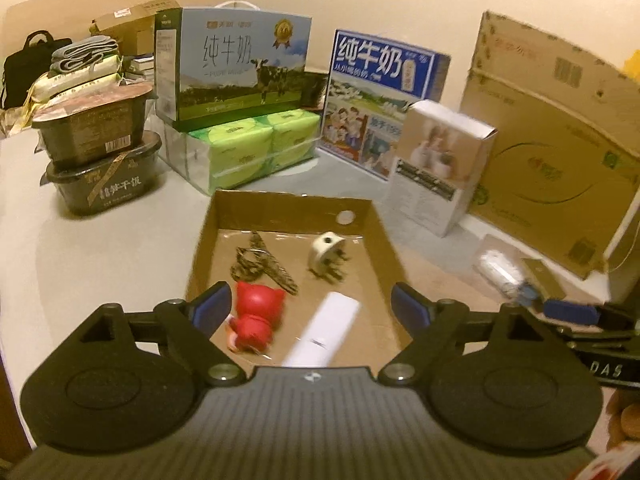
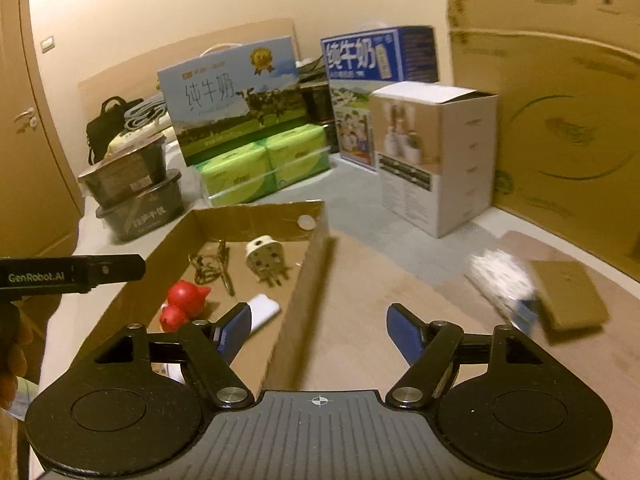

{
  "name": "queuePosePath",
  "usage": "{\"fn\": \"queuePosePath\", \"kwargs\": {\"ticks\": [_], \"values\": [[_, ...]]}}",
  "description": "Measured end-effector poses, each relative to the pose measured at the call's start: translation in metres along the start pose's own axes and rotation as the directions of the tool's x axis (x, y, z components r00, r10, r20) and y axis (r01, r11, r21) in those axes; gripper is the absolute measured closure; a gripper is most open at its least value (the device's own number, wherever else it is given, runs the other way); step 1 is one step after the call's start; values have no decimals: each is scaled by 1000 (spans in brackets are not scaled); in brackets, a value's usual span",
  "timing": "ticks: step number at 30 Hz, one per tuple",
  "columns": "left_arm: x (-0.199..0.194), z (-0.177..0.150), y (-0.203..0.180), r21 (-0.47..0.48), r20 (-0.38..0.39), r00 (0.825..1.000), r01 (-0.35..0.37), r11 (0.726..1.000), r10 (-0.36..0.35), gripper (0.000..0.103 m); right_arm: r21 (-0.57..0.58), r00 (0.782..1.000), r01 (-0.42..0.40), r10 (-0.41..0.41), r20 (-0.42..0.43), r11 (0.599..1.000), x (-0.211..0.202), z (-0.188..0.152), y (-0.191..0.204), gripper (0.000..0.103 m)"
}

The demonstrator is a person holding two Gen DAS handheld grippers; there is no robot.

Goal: Organize rigid objects
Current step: 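Move both tools back toward the blue binder clip and gold box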

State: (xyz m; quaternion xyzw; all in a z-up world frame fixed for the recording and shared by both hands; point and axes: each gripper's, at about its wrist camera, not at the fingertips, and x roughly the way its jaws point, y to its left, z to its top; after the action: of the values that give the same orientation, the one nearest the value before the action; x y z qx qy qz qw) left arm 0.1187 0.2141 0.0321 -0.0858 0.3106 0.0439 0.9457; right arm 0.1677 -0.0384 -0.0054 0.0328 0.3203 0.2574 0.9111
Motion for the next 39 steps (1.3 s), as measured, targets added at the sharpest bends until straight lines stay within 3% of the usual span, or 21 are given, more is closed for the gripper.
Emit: {"fn": "queuePosePath", "kwargs": {"ticks": [6,15,27,39], "values": [[-28,-16,-27,-30,16,1000,19,999,-18,12,19,998,54,-55,12,998,-44,-21,-13,27],[-49,-35,-78,1,29,998,53,999,-53,6,84,992,120,-122,19,989,-93,-42,-47,26],[-40,-50,-137,95,-2,994,106,990,-106,6,135,979,197,-203,36,971,-133,-52,-91,25],[-13,-52,-180,157,-35,992,121,980,-117,6,163,971,230,-236,22,959,-134,-53,-131,25]]}}
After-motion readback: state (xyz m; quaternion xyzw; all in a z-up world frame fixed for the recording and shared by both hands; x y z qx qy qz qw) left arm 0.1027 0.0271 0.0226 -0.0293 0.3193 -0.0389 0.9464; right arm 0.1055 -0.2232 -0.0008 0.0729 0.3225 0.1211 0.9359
